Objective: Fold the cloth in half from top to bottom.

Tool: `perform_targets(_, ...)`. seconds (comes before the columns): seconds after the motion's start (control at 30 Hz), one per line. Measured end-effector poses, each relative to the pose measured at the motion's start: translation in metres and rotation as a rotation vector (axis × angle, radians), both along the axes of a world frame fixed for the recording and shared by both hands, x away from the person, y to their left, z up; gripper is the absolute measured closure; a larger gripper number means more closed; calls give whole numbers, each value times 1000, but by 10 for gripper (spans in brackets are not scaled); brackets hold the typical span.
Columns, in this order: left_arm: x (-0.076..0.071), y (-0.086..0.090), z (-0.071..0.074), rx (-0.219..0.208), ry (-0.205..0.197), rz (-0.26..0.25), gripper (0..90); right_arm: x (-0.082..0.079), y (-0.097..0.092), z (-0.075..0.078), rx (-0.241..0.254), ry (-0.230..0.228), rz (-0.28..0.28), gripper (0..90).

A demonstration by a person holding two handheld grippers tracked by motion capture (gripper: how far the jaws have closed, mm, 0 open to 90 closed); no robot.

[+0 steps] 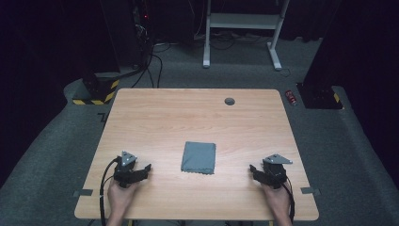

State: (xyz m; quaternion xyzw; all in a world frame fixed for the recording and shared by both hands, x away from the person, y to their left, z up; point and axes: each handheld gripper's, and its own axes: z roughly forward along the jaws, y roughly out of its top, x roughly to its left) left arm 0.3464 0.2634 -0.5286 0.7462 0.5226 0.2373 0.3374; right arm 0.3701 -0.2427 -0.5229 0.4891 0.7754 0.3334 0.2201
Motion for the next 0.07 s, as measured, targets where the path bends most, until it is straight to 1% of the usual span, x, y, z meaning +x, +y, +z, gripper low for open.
perform_targets(0.07, 0, 0, 0, 0, 0, 1, 281, 0, 0, 0, 0, 0, 0, 381)
